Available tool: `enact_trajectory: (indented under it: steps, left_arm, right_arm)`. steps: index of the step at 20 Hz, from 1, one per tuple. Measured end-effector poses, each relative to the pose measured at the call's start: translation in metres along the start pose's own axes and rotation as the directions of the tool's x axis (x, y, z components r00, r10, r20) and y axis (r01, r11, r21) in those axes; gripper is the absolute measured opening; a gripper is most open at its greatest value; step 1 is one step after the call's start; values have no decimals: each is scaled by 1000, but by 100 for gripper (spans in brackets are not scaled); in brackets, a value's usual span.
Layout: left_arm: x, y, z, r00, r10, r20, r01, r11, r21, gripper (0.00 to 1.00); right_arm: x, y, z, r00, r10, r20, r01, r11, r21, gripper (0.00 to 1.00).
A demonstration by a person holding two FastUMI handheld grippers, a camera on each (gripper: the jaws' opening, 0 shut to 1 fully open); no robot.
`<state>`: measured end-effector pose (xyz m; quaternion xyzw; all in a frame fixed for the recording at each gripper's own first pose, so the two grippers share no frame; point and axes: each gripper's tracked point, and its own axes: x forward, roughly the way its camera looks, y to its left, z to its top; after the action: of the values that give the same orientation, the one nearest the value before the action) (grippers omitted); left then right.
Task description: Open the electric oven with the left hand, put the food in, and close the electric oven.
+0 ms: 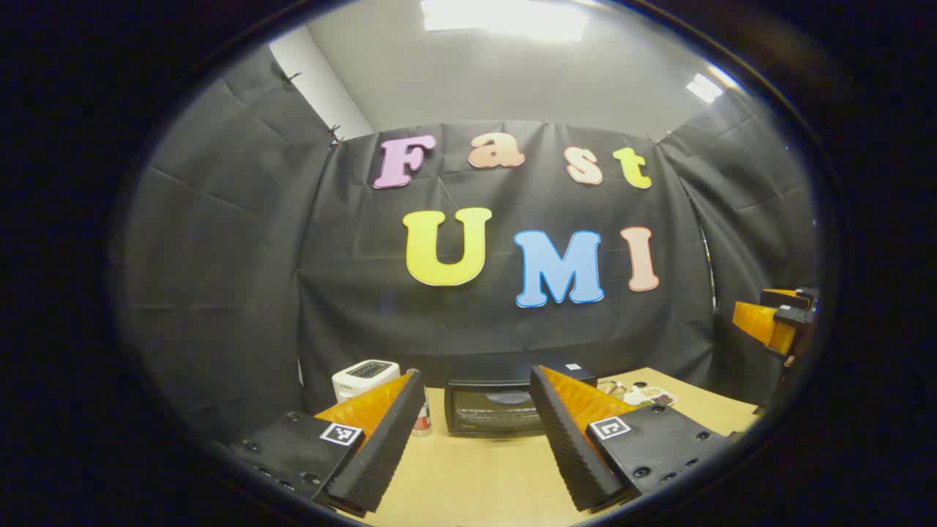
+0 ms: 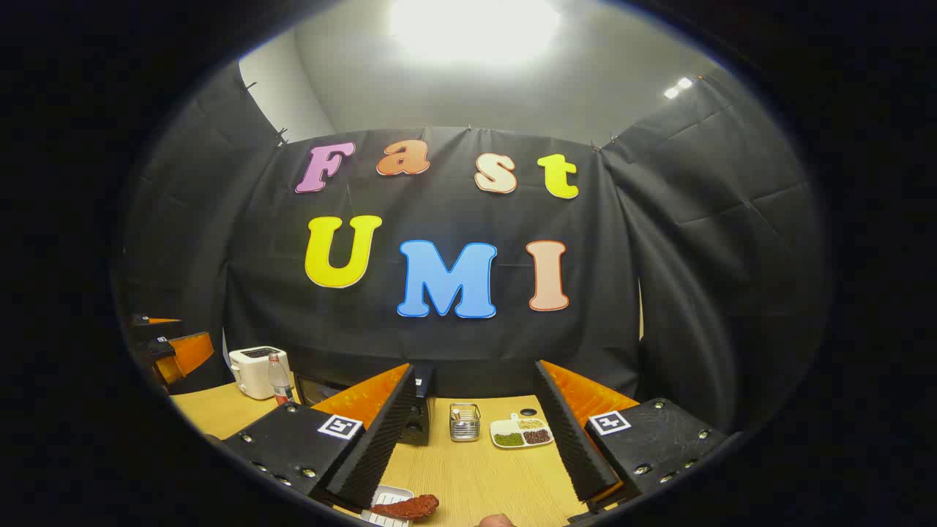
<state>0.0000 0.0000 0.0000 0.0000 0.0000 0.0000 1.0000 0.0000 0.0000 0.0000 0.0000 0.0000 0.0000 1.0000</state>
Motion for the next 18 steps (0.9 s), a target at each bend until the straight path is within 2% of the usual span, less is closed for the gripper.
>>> enact_trajectory:
  steps: [9,18]
  left_arm:
    - [3,-11,0,1000,7,5,-7,1000,15,100]
    - [10,-40,3,999,38,14,-38,999,20,100]
  right_arm:
    - [5,-8,-3,1000,21,0,-21,1000,-22,97]
    - [9,-24,-19,997,73,-13,-73,997,-4,97]
